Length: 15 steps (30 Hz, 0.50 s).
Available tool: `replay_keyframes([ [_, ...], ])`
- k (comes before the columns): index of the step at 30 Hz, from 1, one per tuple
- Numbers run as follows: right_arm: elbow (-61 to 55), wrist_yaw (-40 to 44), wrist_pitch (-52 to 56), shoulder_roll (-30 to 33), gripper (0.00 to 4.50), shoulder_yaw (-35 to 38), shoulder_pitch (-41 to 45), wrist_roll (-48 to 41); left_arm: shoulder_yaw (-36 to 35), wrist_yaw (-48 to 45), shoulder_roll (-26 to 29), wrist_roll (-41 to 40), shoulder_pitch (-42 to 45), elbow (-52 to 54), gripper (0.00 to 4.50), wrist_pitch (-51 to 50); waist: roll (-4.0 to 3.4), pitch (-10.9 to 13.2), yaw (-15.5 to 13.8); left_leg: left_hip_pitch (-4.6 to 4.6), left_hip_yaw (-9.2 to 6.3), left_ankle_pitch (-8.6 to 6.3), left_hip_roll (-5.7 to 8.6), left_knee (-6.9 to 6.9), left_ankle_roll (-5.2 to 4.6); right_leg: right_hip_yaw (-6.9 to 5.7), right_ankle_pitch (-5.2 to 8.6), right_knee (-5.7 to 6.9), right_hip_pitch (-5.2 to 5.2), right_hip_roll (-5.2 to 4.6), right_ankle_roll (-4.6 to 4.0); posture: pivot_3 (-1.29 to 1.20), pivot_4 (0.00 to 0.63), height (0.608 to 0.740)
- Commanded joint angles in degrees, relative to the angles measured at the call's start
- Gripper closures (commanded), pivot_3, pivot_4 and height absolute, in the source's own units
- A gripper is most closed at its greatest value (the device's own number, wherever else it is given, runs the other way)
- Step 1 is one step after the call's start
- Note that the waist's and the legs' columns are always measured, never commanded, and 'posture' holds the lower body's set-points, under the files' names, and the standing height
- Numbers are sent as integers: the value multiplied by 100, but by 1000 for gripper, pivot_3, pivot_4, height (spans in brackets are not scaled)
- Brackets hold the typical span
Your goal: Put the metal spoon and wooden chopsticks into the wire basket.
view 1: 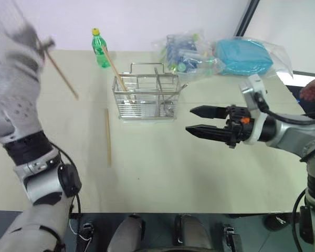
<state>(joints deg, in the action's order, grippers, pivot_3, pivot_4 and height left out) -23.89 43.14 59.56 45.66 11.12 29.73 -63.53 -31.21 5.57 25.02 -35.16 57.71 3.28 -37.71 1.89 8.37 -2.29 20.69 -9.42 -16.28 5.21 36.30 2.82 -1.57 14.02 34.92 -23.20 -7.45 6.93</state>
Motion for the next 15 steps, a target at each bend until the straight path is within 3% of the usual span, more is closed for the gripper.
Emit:
replay_keyframes([
  [1,-95,-86,7,38,506,143,60,-157,139,-311,-181,-260,289,-109,4442,260,-4,0,0,-8,1,0,1,-3,0,0,0,0,6,-1,1,0,150,696],
  [8,-511,-539,-22,35,506,486,-435,-473,1132,-1267,-534,342,398,-950,4442,1169,2,3,-2,-12,4,1,0,0,-1,0,1,2,12,7,1,0,150,696],
  [15,-949,-1205,-46,113,506,905,-970,-1049,1565,-1746,-746,979,578,-2164,4442,2247,1,3,7,-13,6,1,-2,-5,-2,0,0,1,8,8,1,0,150,696],
])
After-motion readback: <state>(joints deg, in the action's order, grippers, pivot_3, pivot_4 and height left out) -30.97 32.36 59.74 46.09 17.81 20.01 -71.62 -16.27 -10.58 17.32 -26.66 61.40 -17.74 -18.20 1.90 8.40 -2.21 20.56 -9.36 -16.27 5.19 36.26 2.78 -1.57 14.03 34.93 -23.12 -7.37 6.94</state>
